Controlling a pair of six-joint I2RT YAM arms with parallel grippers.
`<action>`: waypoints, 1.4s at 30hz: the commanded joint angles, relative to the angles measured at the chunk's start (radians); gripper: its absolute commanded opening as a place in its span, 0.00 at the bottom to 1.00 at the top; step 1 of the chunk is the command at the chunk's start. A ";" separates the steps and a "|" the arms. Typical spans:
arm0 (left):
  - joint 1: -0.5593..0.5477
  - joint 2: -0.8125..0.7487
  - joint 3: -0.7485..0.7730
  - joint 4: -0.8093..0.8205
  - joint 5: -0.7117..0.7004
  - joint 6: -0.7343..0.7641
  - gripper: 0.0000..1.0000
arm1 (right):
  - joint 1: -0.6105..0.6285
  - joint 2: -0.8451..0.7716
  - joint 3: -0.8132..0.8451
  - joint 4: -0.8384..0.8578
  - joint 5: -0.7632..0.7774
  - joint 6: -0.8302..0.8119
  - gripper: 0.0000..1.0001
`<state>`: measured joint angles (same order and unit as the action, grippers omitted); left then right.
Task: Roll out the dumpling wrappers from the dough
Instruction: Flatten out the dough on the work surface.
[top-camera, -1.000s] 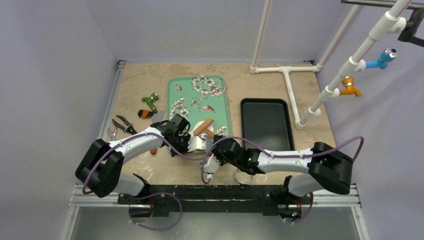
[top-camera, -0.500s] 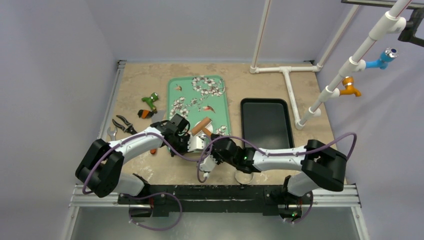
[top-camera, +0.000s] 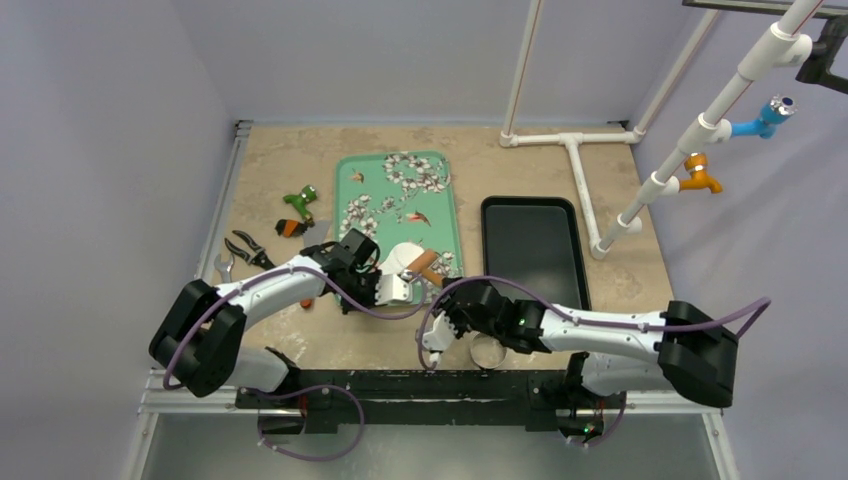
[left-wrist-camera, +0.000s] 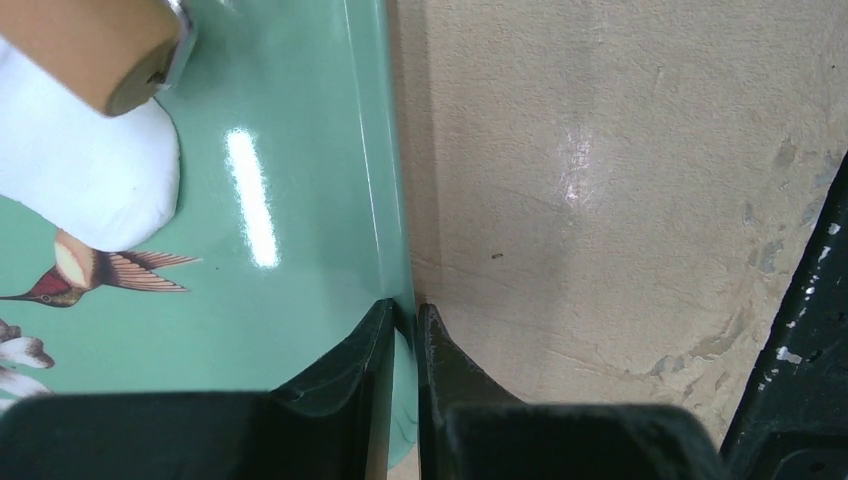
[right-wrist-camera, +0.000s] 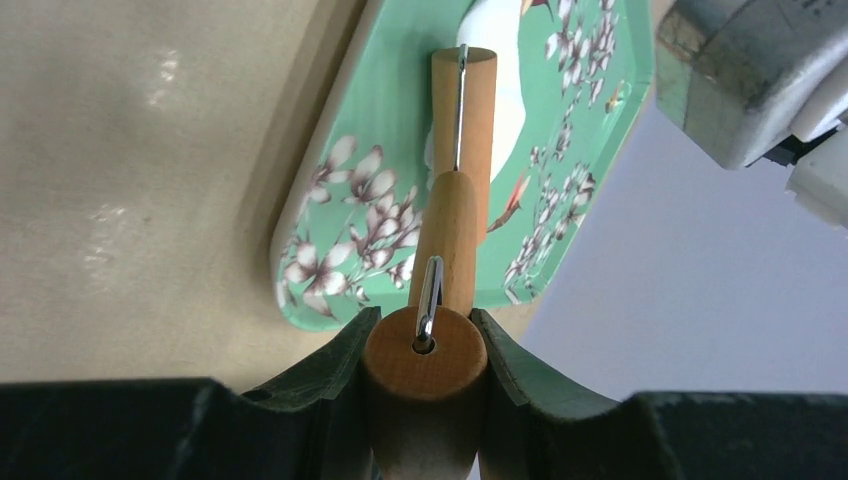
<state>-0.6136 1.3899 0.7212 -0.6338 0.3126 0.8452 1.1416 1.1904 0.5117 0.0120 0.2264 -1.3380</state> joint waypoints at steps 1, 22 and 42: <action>-0.012 -0.055 -0.060 -0.027 0.097 0.033 0.00 | -0.040 0.097 0.062 0.024 -0.065 0.049 0.00; 0.206 -0.282 0.083 -0.175 0.265 0.019 0.46 | -0.103 0.157 0.098 0.032 -0.066 -0.006 0.00; 0.551 0.472 0.743 -0.181 0.000 -0.354 0.51 | -0.080 0.155 0.109 0.004 -0.036 -0.010 0.00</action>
<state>-0.0616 1.7927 1.3327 -0.7822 0.3401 0.5472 1.0592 1.3472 0.6243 0.0956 0.1619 -1.3689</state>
